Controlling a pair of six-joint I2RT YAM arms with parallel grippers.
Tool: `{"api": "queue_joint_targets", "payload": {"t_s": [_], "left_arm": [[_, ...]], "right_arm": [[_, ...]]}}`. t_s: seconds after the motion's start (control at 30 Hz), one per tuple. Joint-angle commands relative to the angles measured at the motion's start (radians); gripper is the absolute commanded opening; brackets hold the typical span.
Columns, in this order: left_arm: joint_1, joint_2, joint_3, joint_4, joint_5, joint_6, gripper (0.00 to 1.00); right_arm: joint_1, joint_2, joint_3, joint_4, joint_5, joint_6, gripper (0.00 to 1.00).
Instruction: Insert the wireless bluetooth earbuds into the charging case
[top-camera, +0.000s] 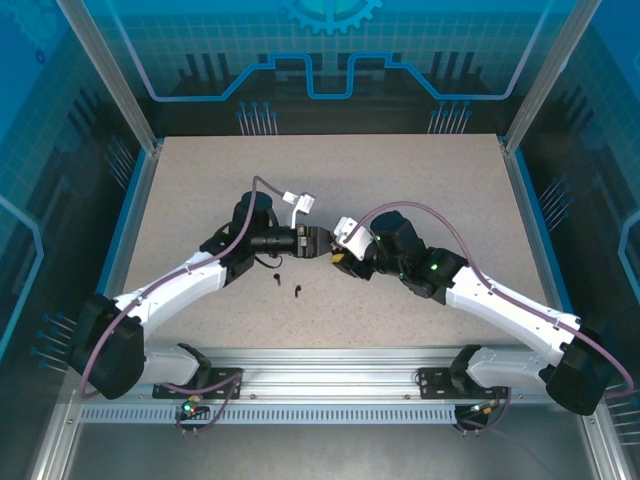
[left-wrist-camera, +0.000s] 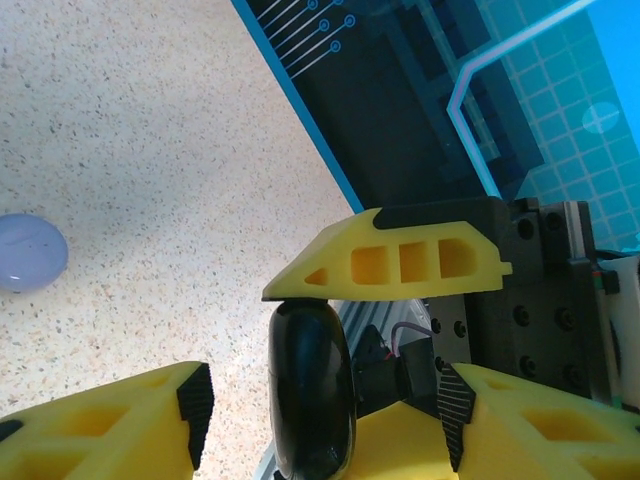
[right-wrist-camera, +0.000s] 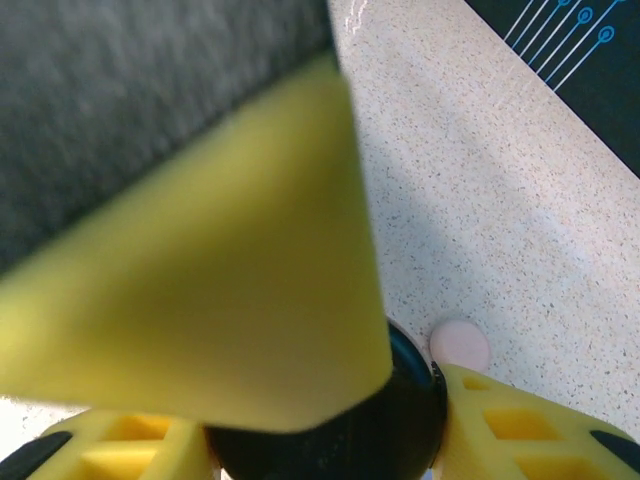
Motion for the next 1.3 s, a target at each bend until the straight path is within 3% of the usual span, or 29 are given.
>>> {"api": "queue_joint_targets", "payload": {"t_s": [0.0, 0.37, 0.57, 0.73, 1.1, 1.27], "left_arm": [[-0.012, 0.016, 0.038, 0.007, 0.029, 0.005, 0.60], [-0.030, 0.048, 0.044, 0.025, 0.049, -0.009, 0.45], [-0.034, 0.052, 0.042, 0.034, 0.060, -0.014, 0.31], [-0.034, 0.038, 0.042, 0.031, 0.052, 0.001, 0.21], [-0.033, -0.060, -0.009, 0.092, -0.111, 0.159, 0.10], [-0.033, -0.127, -0.067, 0.187, -0.120, 0.264, 0.08]], "right_arm": [[0.013, -0.021, 0.011, 0.054, -0.016, 0.025, 0.45], [0.008, -0.008, 0.005, 0.109, 0.014, 0.071, 0.44], [0.001, 0.002, 0.015, 0.106, 0.034, 0.071, 0.45], [-0.015, 0.003, 0.033, 0.060, 0.017, 0.075, 0.52], [-0.145, -0.178, -0.009, -0.147, -0.248, 0.062, 1.00], [-0.299, -0.282, -0.068, -0.137, -0.546, 0.094, 1.00]]}}
